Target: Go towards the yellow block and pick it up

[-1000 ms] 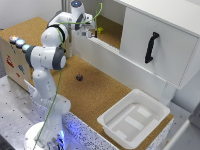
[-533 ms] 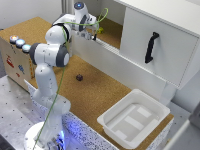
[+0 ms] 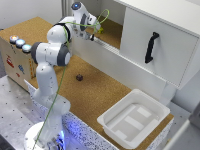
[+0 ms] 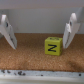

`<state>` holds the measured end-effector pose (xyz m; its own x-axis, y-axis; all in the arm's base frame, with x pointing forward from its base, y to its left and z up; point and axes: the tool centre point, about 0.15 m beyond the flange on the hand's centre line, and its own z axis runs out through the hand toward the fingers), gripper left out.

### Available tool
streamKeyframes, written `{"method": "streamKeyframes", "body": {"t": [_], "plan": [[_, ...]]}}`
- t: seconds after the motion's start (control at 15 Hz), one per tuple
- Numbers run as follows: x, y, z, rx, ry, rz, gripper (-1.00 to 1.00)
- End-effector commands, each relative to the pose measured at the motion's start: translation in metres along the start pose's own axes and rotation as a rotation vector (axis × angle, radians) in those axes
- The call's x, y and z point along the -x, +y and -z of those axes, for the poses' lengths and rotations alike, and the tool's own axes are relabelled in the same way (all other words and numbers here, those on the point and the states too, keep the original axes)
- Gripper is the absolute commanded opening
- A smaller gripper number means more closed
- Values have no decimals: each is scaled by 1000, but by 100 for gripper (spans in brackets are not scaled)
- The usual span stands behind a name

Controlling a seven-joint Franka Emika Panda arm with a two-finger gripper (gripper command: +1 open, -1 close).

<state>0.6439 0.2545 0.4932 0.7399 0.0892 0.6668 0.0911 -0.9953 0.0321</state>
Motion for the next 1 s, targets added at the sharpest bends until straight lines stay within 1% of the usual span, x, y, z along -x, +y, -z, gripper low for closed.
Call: {"method": "streamKeyframes", "body": {"t": [0.0, 0.13, 0.27, 0.53, 0.6, 0.67, 0.93], "plan": [[-38, -15, -46, 227, -24, -113, 100], [-40, -4, -46, 244, -19, -151, 100], [-45, 5, -50, 247, -19, -175, 100], [-47, 10, -52, 228, -23, -200, 100], [-44, 14, -56, 210, -36, -216, -100], [-42, 16, -59, 195, -46, -220, -100], [-29, 20, -70, 180, -86, -222, -100]]}}
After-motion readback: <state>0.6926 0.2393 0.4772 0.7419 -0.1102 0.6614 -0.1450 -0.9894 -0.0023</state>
